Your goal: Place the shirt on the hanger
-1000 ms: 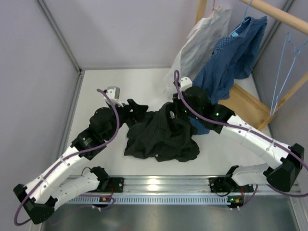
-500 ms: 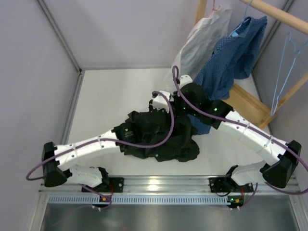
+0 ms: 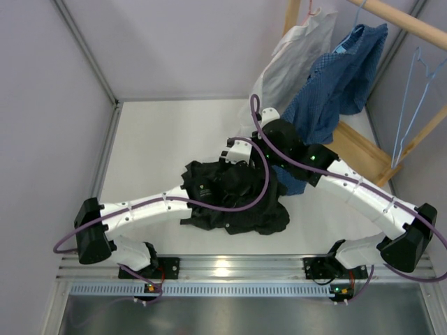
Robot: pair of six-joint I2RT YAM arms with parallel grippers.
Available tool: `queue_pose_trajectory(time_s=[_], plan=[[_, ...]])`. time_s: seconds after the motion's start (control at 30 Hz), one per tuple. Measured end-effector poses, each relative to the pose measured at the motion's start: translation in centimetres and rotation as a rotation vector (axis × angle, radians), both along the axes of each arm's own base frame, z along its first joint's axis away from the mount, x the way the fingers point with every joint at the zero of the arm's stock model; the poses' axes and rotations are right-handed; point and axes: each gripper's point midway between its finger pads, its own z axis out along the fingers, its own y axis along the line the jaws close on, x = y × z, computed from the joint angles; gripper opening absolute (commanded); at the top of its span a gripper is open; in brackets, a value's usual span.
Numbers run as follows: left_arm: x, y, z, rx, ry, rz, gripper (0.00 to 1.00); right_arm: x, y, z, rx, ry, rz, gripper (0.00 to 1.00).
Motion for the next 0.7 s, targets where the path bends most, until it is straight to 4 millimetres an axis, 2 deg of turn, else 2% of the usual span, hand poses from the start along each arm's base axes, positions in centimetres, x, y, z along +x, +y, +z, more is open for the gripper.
queue_pose_trajectory(time_s=[0.1, 0.13, 0.17, 0.2, 0.23, 0.27, 0.43, 0.47, 0.5, 0.57, 0.6, 0.7], plan=[[0.1, 0.5, -0.9, 0.006, 0.012, 0.018, 0.44, 0.0, 0.0, 0.0, 0.001, 0.002, 0.000, 0.00], [0.2, 0.7, -1.3, 0.008, 0.021, 0.021, 0.42, 0.0, 0.0, 0.0, 0.001, 0.002, 0.000, 0.00], [0.4, 0.8, -1.6, 0.008, 0.030, 0.023, 0.35, 0.0, 0.0, 0.0, 0.002, 0.003, 0.001, 0.00], [0.5, 0.9, -1.7, 0.003, 0.038, 0.024, 0.23, 0.0, 0.0, 0.0, 0.003, 0.004, 0.003, 0.00], [0.6, 0.9, -1.8, -0.004, 0.044, 0.024, 0.05, 0.0, 0.0, 0.0, 0.005, 0.006, 0.005, 0.00], [0.6, 0.8, -1.8, -0.015, 0.050, 0.023, 0.00, -0.1, 0.1, 0.0, 0.007, 0.009, 0.008, 0.00], [-0.1, 0.5, -1.3, -0.047, 0.070, -0.030, 0.00, 0.3, -0.3, -0.1, 0.022, 0.026, 0.005, 0.01], [-0.3, 0.5, -0.9, -0.060, 0.071, -0.041, 0.00, 0.3, -0.4, -0.1, 0.023, 0.028, 0.005, 0.09], [-0.5, 0.5, -0.5, -0.076, 0.071, -0.055, 0.00, 0.3, -0.3, -0.1, 0.028, 0.032, 0.006, 0.32], [-1.1, 0.9, 0.6, -0.112, 0.068, -0.082, 0.00, 0.2, -0.3, 0.0, 0.038, 0.037, 0.012, 0.51], [-1.4, 1.1, 1.2, -0.133, 0.068, -0.098, 0.00, 0.2, -0.4, 0.1, 0.036, 0.035, 0.018, 0.63], [-2.2, 1.8, 2.8, -0.188, 0.075, -0.135, 0.00, -0.2, -1.1, 0.8, 0.037, 0.023, 0.021, 0.71]])
